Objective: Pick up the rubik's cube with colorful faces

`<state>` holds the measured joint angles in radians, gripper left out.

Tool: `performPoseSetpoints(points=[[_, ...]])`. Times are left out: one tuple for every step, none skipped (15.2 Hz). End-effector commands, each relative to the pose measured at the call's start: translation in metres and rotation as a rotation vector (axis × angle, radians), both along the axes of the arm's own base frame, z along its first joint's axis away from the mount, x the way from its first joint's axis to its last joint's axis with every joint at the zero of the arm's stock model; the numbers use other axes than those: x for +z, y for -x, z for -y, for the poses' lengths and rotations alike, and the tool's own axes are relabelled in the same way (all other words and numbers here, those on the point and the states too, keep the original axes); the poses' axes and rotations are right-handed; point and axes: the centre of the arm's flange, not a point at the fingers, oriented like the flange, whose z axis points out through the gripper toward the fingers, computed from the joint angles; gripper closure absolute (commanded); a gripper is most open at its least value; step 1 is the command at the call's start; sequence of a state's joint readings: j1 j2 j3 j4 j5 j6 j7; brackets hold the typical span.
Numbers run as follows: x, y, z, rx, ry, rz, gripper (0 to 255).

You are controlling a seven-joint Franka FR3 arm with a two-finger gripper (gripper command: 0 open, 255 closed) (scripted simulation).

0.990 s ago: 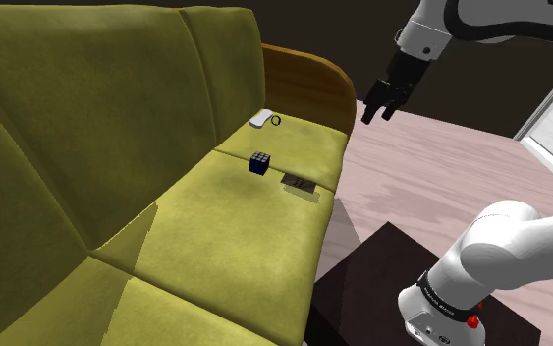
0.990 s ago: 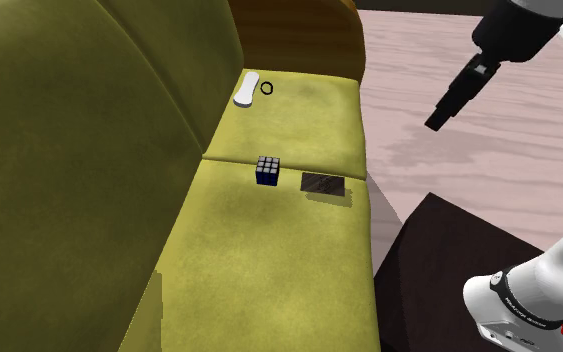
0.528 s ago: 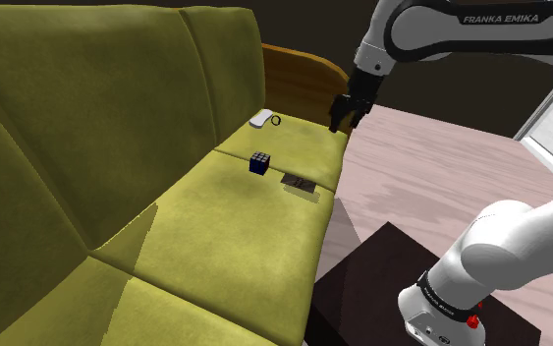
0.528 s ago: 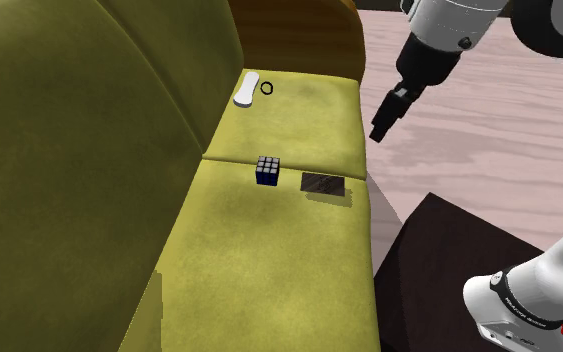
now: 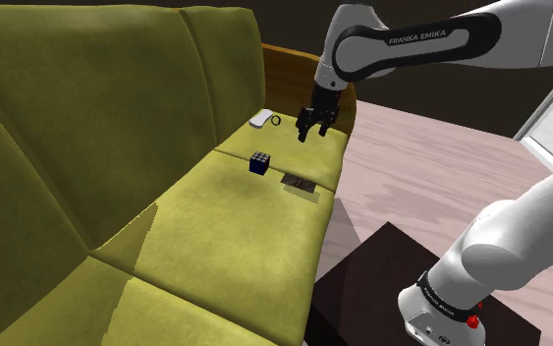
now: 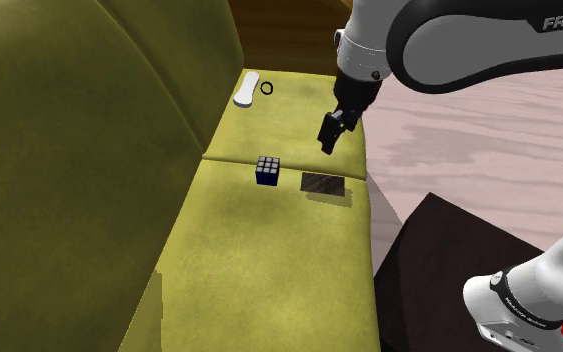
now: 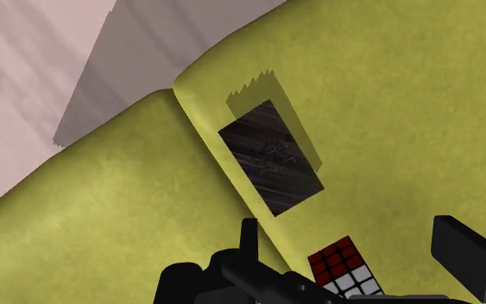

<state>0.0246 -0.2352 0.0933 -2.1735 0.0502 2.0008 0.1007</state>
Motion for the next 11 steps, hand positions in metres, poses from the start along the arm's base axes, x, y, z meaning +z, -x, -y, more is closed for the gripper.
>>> performPoseSetpoints(points=[[-0.020,-0.023,-0.008,0.009,0.002,-0.010,0],[-0.029,-0.034,-0.012,0.013,0.003,-0.014,0],[-0.037,-0.044,-0.016,0.017,0.004,-0.019,0],[-0.046,-0.054,-0.019,0.021,0.005,-0.024,0],[-0.054,-0.064,-0.023,0.025,0.007,-0.029,0],[-0.063,-0.074,-0.027,0.030,0.008,-0.034,0],[-0.071,-0.084,-0.031,0.034,0.009,-0.039,0],[-0.080,-0.094,-0.035,0.038,0.010,-0.044,0],[-0.089,-0.104,-0.039,0.042,0.011,-0.048,0],[-0.098,-0.114,-0.043,0.046,0.012,-0.053,0],[-0.107,-0.124,-0.047,0.050,0.013,-0.058,0]])
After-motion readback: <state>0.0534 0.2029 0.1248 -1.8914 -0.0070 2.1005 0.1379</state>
